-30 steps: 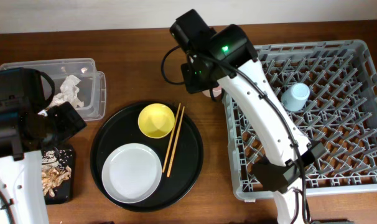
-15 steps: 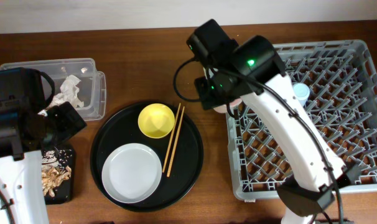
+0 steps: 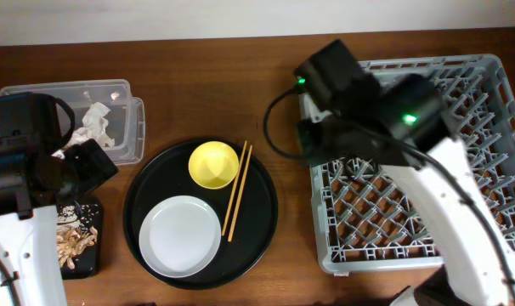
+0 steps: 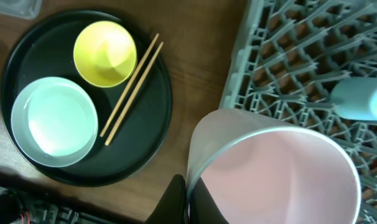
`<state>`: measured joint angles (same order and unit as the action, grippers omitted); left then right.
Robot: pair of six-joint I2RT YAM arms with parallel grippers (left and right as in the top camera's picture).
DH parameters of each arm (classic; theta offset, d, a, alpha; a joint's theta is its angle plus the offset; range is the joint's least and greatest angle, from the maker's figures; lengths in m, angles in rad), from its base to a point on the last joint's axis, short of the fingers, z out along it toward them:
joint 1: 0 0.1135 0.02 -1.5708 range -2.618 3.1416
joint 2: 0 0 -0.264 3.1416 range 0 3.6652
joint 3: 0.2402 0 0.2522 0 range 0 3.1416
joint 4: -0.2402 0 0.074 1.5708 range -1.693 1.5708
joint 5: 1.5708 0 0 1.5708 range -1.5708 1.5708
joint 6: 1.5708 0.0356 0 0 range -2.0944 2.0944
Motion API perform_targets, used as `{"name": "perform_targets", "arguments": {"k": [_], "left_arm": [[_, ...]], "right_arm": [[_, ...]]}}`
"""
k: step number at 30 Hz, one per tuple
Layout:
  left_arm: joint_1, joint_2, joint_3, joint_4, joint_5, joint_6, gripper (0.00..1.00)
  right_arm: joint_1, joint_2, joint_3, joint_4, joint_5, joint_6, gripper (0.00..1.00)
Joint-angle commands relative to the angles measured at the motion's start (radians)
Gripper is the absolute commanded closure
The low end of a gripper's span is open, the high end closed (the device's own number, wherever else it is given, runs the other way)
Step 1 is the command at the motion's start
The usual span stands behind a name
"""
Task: Sort waste into correct bins and load items into the dishwasher rack
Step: 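Lift the pink cup and carry it with the right gripper into the rack, then lower the pink cup into the rack beside the blue cup and release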
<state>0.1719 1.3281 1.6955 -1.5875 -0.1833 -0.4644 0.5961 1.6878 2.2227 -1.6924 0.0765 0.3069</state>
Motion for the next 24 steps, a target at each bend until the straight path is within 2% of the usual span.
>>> {"name": "perform_targets", "arguments": {"k": [1,5,9,14,18,19,24], "left_arm": [[0.006,-0.013,0.011,0.000,0.003,-0.009,0.01],[0.006,-0.013,0.011,0.000,0.003,-0.009,0.01],[0.006,-0.013,0.011,0.000,0.003,-0.009,0.01],[0.006,-0.013,0.011,0.000,0.003,-0.009,0.01],[0.006,-0.013,0.011,0.000,0.003,-0.009,0.01],[0.006,-0.013,0.011,0.000,0.003,-0.009,0.01],[0.006,-0.013,0.011,0.000,0.003,-0.009,0.01]], "right_arm": [[-0.101,-0.065,-0.014,-0.006,0.009,-0.042,0.96],[-0.279,-0.060,-0.026,-0.006,-0.106,-0.142,0.96],[-0.446,-0.060,-0.128,-0.002,-0.306,-0.269,0.96],[-0.686,-0.060,-0.378,0.020,-0.772,-0.611,0.96],[-0.891,-0.060,-0.592,0.052,-0.988,-0.750,0.96],[-0.975,-0.058,-0.674,0.055,-1.073,-0.824,0.96],[-1.136,-0.023,-0.844,0.074,-1.209,-0.939,0.96]]}}
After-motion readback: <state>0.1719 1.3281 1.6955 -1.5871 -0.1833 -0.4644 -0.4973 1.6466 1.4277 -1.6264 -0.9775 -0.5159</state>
